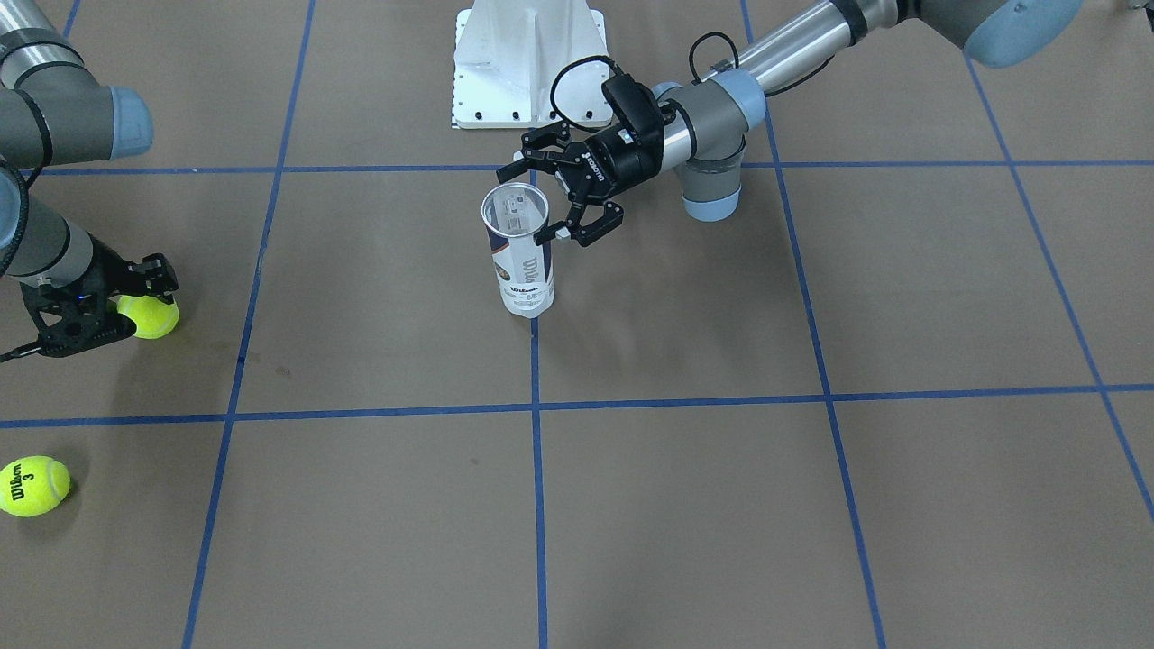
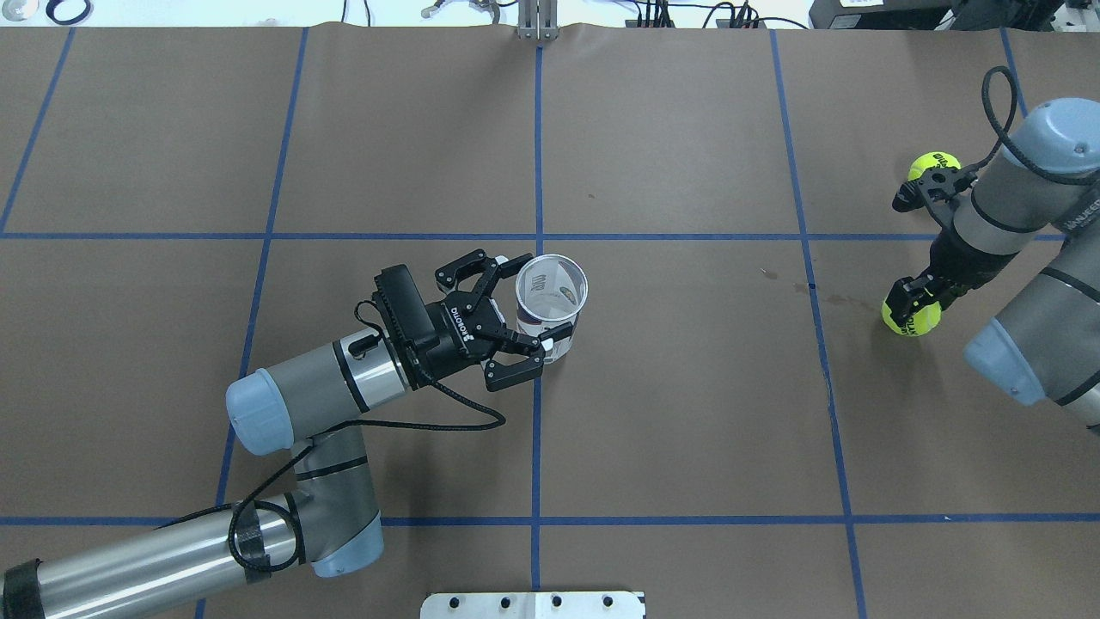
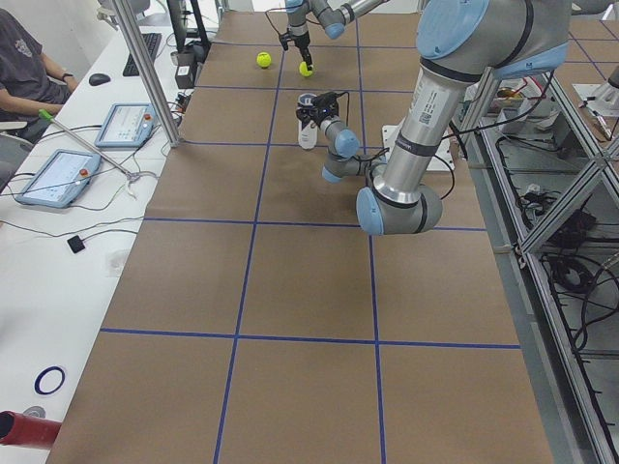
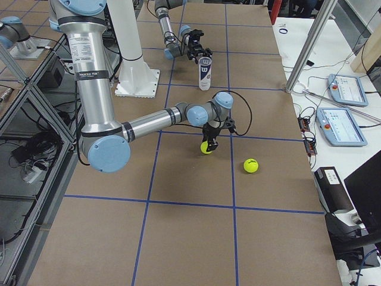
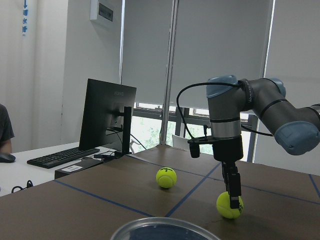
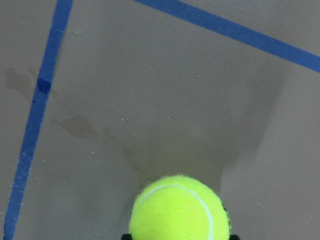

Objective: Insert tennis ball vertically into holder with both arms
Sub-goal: 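Lower the right gripper onto the nearer yellow tennis ball and grasp it, then carry the ball with the right gripper over the can's opening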

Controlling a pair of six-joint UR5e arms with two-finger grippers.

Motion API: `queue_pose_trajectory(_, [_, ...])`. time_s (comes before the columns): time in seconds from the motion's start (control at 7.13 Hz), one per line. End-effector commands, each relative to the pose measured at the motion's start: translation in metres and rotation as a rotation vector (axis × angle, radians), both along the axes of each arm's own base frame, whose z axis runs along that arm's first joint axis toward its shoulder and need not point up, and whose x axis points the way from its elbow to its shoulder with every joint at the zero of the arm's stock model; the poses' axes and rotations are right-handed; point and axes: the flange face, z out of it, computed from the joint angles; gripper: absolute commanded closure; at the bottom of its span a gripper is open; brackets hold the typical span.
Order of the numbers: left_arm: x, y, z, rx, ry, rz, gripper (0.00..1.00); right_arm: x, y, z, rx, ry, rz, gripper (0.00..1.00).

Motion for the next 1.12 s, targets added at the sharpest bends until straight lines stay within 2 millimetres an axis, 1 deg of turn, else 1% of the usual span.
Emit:
queue_pose_trajectory(0.0, [0.000,0.001,0.000,0.001,0.002,0.001,0.00,-0.016,-0.015,-0.084,-0.042,-0.090,0.131,1.00])
queue_pose_trajectory(0.14, [-0.001,0.001,0.002,0.001,0.002,0.001,0.00,-0.028,-0.024,-0.130,-0.085,-0.155,0.176,1.00])
queue_pose_trajectory(0.28, [-0.001,0.001,0.006,0.001,-0.003,0.001,0.00,-0.039,-0.030,-0.172,-0.136,-0.206,0.224,1.00])
queue_pose_trajectory(0.42, [-0.002,0.001,0.007,0.000,-0.005,0.001,0.00,-0.048,-0.033,-0.208,-0.178,-0.246,0.259,1.00])
queue_pose_trajectory(0.56, [-0.001,0.001,0.006,0.000,-0.003,0.002,0.00,-0.062,-0.028,-0.245,-0.210,-0.277,0.284,1.00])
queue_pose_trajectory(0.84, [-0.001,0.001,0.006,0.001,-0.003,0.001,0.00,-0.081,-0.024,-0.315,-0.273,-0.334,0.347,1.00])
queue_pose_trajectory(0.98, [-0.001,0.001,0.007,0.000,-0.005,0.001,0.00,-0.083,-0.024,-0.347,-0.294,-0.363,0.373,1.00])
